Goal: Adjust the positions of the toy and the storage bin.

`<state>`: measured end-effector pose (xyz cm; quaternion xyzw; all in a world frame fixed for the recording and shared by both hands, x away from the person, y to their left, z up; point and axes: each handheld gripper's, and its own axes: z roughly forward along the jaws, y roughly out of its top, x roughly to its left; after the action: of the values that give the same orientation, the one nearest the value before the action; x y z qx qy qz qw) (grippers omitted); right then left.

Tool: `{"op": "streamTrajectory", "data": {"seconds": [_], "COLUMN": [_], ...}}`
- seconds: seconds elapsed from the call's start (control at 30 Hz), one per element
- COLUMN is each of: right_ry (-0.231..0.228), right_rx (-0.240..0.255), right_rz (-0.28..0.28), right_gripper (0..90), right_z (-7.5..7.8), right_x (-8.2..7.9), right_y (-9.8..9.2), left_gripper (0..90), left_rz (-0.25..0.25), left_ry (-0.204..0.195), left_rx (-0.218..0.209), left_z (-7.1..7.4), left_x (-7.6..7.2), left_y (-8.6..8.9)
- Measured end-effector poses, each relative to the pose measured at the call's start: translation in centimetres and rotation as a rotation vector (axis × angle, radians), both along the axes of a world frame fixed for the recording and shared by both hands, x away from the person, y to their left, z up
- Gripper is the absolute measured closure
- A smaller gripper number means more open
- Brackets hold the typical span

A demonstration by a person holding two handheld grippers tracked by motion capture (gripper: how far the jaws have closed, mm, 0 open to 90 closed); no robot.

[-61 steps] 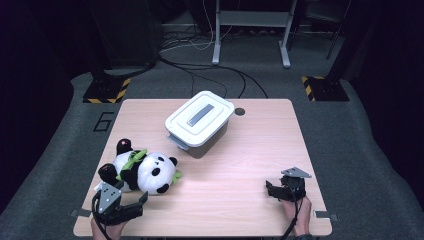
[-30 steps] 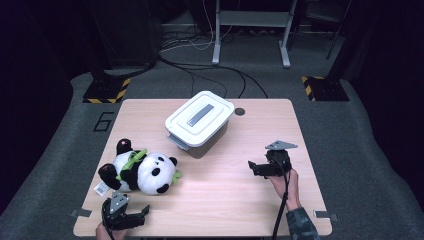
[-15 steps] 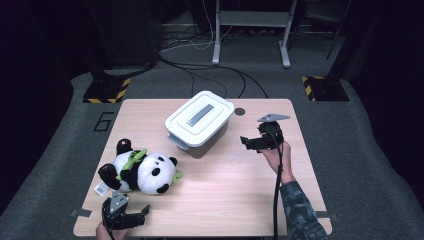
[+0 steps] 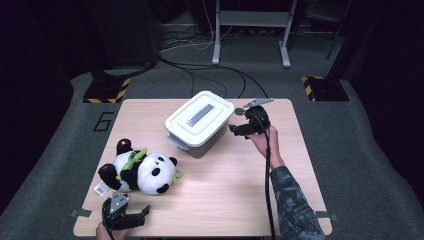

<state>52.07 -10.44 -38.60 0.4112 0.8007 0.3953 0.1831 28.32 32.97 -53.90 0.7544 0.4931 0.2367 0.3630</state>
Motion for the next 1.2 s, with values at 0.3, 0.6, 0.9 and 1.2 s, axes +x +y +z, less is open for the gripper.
{"op": "streamTrajectory", "data": {"seconds": [0.3, 0.6, 0.9, 1.2], "right_ry": [-0.001, 0.028, 0.04, 0.056], "right_rx": [-0.026, -0.032, -0.053, -0.078], "right_rz": [0.023, -0.012, -0.008, -0.024], "right_gripper": [10.1, 13.3, 11.9, 13.7], "right_z": [0.2, -0.3, -1.1, -1.2], "right_x": [1.9, 4.4, 4.8, 4.8], "right_y": [2.2, 3.7, 5.4, 4.9], "left_gripper": [4.5, 4.4, 4.5, 4.5], "left_rz": [0.004, -0.002, -0.004, -0.005], "left_ry": [-0.011, -0.009, -0.008, -0.013], "left_rx": [-0.003, 0.0, 0.003, 0.0], "left_z": [-0.1, -0.1, -0.1, -0.1], "left_x": [0.0, -0.1, -0.1, -0.1], "left_y": [0.0, 0.0, 0.0, 0.0]}}
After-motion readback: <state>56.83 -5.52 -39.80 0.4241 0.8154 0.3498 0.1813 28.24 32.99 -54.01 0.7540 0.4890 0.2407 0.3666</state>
